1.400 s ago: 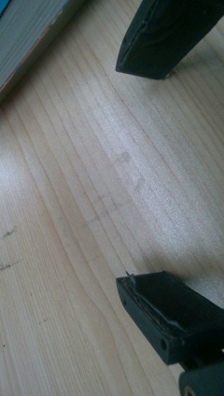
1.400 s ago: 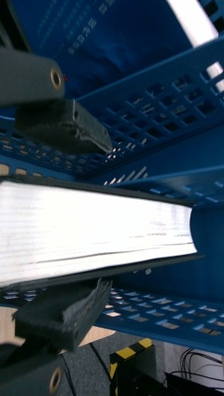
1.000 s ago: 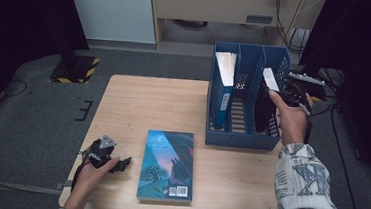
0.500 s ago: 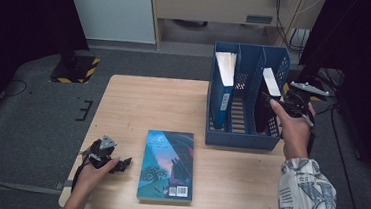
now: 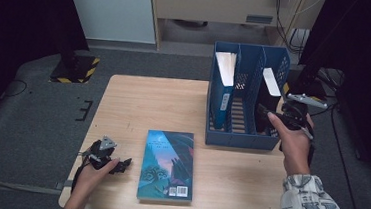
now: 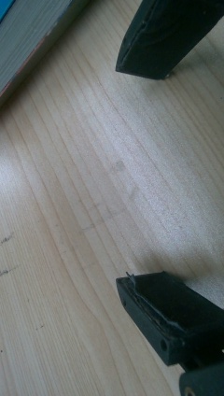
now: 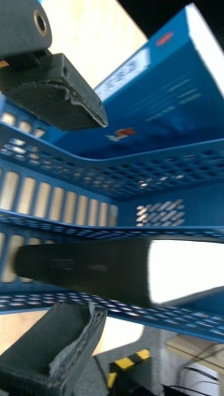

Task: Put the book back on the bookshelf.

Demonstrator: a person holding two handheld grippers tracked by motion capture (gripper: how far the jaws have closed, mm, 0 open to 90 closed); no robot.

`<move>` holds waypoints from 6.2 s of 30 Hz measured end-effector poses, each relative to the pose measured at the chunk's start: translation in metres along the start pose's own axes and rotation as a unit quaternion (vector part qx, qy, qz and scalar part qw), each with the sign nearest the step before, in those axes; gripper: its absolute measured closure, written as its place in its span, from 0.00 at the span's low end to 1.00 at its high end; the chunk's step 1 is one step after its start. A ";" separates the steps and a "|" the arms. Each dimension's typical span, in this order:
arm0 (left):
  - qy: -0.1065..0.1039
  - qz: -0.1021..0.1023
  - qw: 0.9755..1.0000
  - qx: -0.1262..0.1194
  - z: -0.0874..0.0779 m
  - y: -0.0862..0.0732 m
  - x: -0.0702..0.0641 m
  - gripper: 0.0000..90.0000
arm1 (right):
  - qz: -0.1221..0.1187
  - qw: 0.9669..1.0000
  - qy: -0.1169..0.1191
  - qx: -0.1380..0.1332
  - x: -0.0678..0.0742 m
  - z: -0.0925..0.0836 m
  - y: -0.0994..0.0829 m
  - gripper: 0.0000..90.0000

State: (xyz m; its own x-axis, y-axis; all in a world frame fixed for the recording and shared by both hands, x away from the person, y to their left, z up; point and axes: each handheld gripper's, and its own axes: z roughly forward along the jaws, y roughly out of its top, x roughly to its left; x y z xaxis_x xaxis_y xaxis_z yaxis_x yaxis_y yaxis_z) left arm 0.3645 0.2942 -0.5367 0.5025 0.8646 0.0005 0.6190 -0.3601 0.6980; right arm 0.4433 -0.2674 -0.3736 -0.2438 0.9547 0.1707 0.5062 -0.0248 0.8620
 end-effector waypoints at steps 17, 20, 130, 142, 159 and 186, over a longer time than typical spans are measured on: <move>0.003 -0.004 1.000 -0.001 0.000 -0.001 -0.001 0.00 | -0.034 0.998 0.046 -0.013 0.025 -0.012 -0.039 0.10; 0.004 -0.005 1.000 -0.001 0.000 -0.001 -0.002 0.00 | -0.045 0.997 0.061 -0.013 0.032 -0.012 -0.045 0.10; -0.171 -0.002 0.985 -0.038 0.000 0.024 -0.068 0.20 | -0.106 0.924 0.305 0.203 0.181 0.061 -0.185 0.03; -0.173 -0.001 0.984 -0.039 0.003 0.027 -0.069 0.20 | -0.103 0.923 0.310 0.202 0.180 0.066 -0.183 0.01; -0.207 -0.031 0.978 -0.017 0.016 0.031 -0.062 0.09 | -0.083 0.930 0.307 0.187 0.177 0.070 -0.182 0.06; -0.176 -0.036 0.984 -0.008 0.005 0.038 -0.057 0.30 | -0.086 0.937 0.277 0.195 0.185 0.076 -0.162 0.21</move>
State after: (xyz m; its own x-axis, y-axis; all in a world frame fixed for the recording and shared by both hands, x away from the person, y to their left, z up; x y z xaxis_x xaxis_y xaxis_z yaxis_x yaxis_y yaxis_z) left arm 0.3623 0.2289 -0.5136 0.6377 0.7116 -0.2949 0.6522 -0.2951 0.6982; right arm 0.3788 -0.0642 -0.5179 -0.6867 0.6310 0.3610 0.6579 0.3281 0.6779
